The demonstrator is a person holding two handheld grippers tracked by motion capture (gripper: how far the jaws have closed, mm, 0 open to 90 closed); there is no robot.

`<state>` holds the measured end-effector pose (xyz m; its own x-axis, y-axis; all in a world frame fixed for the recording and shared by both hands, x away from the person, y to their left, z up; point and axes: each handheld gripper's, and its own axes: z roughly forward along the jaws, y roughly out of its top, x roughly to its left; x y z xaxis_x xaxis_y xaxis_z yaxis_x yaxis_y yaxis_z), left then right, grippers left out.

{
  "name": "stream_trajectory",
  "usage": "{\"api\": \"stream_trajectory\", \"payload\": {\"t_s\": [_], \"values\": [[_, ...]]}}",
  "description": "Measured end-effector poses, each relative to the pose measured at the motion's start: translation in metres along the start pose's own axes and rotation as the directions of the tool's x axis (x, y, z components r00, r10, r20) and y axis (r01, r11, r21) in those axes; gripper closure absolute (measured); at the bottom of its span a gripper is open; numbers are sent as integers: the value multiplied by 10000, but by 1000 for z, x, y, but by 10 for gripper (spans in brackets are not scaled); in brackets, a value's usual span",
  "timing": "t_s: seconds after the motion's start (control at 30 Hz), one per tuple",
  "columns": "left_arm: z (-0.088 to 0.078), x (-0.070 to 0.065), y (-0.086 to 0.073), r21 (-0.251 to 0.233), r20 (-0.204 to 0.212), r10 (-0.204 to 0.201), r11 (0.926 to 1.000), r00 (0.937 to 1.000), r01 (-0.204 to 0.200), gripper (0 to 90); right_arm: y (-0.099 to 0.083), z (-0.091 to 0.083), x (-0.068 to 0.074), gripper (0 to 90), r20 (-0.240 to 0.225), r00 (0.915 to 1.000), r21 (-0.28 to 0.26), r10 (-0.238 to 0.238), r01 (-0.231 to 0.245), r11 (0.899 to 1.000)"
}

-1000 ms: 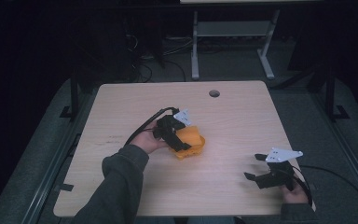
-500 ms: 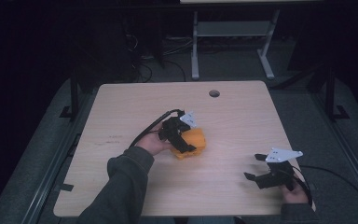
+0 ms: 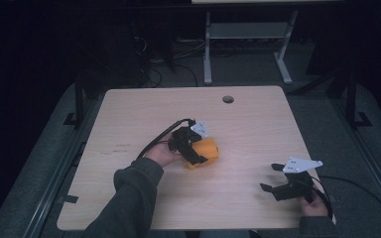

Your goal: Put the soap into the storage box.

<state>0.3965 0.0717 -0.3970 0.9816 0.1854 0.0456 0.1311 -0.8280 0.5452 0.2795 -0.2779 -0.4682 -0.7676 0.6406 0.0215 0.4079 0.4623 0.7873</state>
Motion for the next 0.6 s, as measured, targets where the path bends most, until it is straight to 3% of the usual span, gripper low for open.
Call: {"api": "stream_trajectory", "payload": {"t_s": [0.1, 0.4, 0.6], "values": [[1, 0, -2, -63, 106, -115, 9999, 9999, 115, 205, 0, 0, 0, 137, -1, 10000, -3, 2, -2, 10000], [2, 4, -3, -194, 329, 88, 9998, 9994, -81, 204, 0, 0, 1, 137, -19, 10000, 31, 24, -24, 10000], [2, 6, -2, -58, 409, 49, 10000, 9992, -47, 202, 0, 1, 0, 137, -44, 10000, 51, -39, 39, 10000]]}}
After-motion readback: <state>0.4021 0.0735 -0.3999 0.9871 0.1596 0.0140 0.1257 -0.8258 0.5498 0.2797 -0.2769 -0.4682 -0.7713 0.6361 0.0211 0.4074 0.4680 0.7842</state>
